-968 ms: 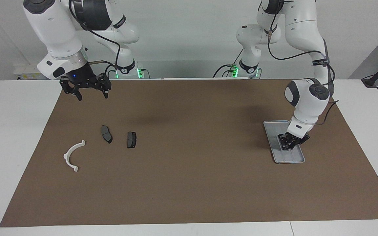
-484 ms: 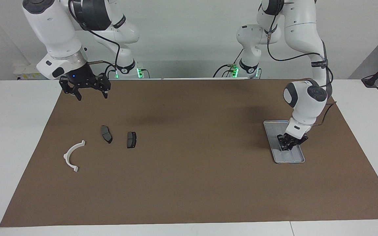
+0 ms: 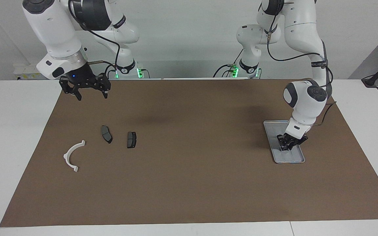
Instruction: Pick bearing gear from pile to tray
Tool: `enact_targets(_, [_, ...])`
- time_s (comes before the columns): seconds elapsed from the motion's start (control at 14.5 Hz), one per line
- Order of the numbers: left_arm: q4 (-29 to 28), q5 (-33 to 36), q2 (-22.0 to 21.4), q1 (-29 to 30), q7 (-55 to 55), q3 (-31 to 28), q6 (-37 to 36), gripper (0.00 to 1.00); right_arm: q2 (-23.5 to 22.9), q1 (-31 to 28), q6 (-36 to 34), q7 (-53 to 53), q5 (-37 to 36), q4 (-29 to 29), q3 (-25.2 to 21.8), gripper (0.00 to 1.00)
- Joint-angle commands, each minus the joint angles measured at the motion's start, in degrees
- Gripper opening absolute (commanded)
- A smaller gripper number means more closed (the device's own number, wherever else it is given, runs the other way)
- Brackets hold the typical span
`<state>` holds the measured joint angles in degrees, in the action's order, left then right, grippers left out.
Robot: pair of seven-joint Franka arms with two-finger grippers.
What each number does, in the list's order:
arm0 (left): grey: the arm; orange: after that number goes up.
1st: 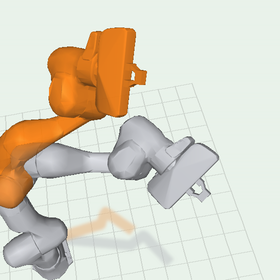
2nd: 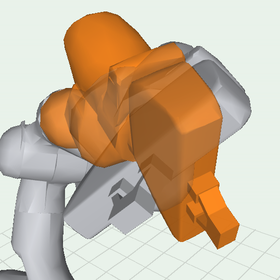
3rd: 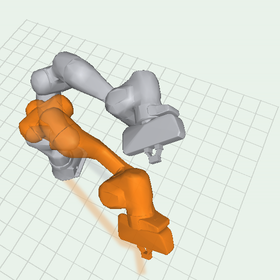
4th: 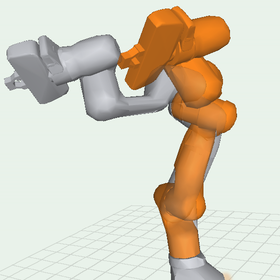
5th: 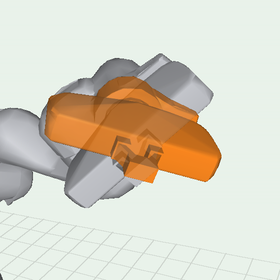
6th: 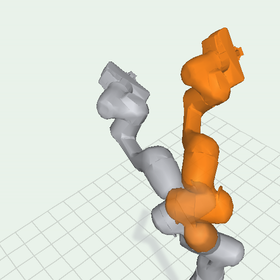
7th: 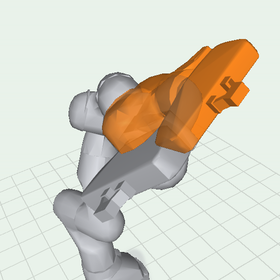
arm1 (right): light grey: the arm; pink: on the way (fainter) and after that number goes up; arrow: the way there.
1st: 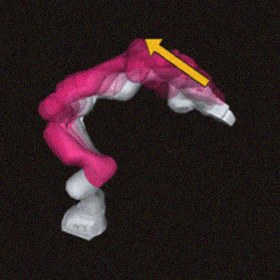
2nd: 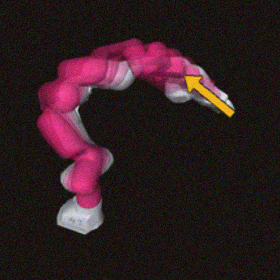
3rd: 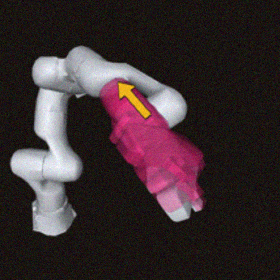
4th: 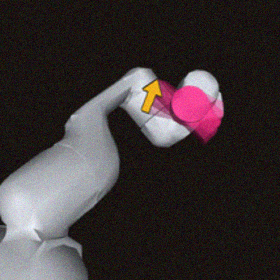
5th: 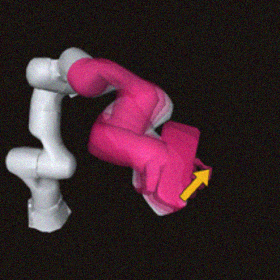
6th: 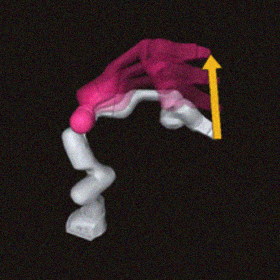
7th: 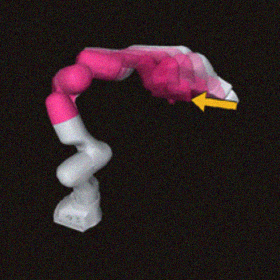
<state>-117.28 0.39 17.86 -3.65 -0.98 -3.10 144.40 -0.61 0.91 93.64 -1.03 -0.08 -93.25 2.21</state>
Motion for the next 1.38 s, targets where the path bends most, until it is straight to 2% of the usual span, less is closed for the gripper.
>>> enact_targets(0.0, [-0.9, -0.7, -0.2, -0.2, 0.1, -0.1, 1.4, 0.83, 0.9, -0.6, 0.7, 0.9, 1.3, -1.1, 0.2, 1.00])
enact_targets(0.21, [-0.1, -0.7, -0.4, -0.1, 0.1, -0.1, 0.6, 0.86, 0.9, -0.6, 0.7, 0.9, 1.3, -1.1, 0.2, 1.00])
enact_targets(0.35, [0.6, -0.7, -2.5, 0.6, -0.2, -0.1, -1.6, 0.87, 0.9, -0.6, 0.7, 0.9, 1.3, -1.1, 0.2, 1.00])
enact_targets(0.48, [3.8, -0.7, -5.0, 1.4, -0.4, -0.2, -8.7, 0.91, 0.9, -0.6, 0.7, 0.9, 1.3, -1.1, 0.2, 1.00])
enact_targets(0.62, [6.7, -0.7, -8.9, 1.5, 0.1, -0.2, -15.1, 0.99, 0.9, -0.6, 0.7, 0.9, 1.3, -1.1, 0.2, 1.00])
enact_targets(1.04, [8.1, -0.8, -25.7, 3.3, 0.0, -1.1, -35.5, 1.00, 0.9, -0.6, 0.7, 0.9, 1.3, -1.1, 0.2, 1.00])
enact_targets(1.18, [10.7, -0.8, -27.7, 3.1, 0.1, -0.7, -43.5, 1.00, 0.9, -0.6, 0.7, 0.9, 1.3, -1.1, 0.2, 1.00])
enact_targets(1.31, [13.4, -0.8, -27.3, 2.4, 0.2, -0.1, -47.1, 1.00, 0.9, -0.6, 0.7, 0.9, 1.3, -1.1, 0.2, 1.00])
